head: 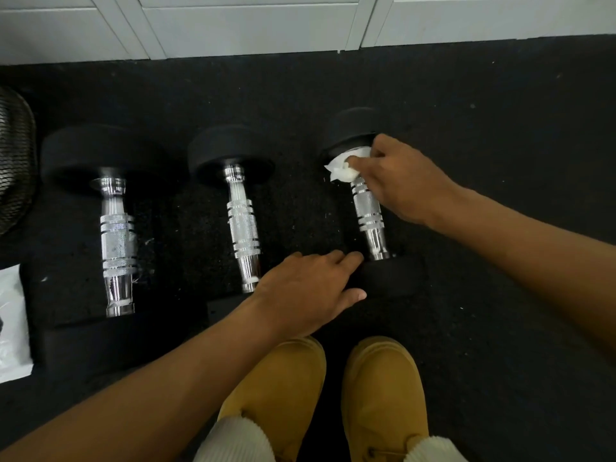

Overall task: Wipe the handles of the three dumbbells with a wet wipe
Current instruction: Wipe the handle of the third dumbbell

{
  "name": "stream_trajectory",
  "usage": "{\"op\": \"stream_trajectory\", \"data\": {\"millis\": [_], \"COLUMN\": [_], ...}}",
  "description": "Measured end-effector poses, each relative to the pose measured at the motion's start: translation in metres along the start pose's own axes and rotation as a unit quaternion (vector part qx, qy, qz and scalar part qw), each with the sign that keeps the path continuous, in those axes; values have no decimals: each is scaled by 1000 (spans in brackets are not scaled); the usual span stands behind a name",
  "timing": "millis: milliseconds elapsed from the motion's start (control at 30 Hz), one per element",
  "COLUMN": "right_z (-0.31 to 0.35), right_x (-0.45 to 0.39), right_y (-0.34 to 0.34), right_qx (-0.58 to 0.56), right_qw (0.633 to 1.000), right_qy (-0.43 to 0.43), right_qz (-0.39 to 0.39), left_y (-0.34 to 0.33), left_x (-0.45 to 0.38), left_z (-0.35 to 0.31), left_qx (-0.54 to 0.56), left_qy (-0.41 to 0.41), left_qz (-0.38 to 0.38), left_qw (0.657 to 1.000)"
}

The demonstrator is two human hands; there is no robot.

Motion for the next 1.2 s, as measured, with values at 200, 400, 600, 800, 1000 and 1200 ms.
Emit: {"op": "stream_trajectory", "data": {"millis": [200, 400, 600, 800, 1000, 1200], "right_z": [17, 19, 11, -5, 20, 16], "right_x": [46, 55, 20, 3, 56, 52], "right_y": [-10, -13, 1, -1, -22, -23], "right_qx": [-133, -118, 9, -89, -122, -77], "right_qw": [980, 973, 998, 996, 963, 950], "right_qy": [75, 141, 61, -2, 121, 115], "right_qz": [130, 137, -4, 5, 207, 281], "left_y": [0, 0, 0, 1, 1, 2], "left_x": [0, -2, 0, 0, -1, 0], "left_z": [0, -2, -1, -1, -2, -4], "left_qx": [0, 4, 4, 8, 4, -2], "left_qy": [0, -5, -5, -4, -5, -11], "left_qz": [0, -7, -6, -6, -10, -10], "left_qw": [1000, 1000, 1000, 1000, 1000, 1000]}}
Point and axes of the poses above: each hand's wrist, its own x-axis away from the middle knuckle, its own y-axis out of the back of the hand, z = x × y, the point moved 8 cm from there along -x, towards the middle knuckle, and after that the axes turned 12 degrees about x, right-handed, at the moved point
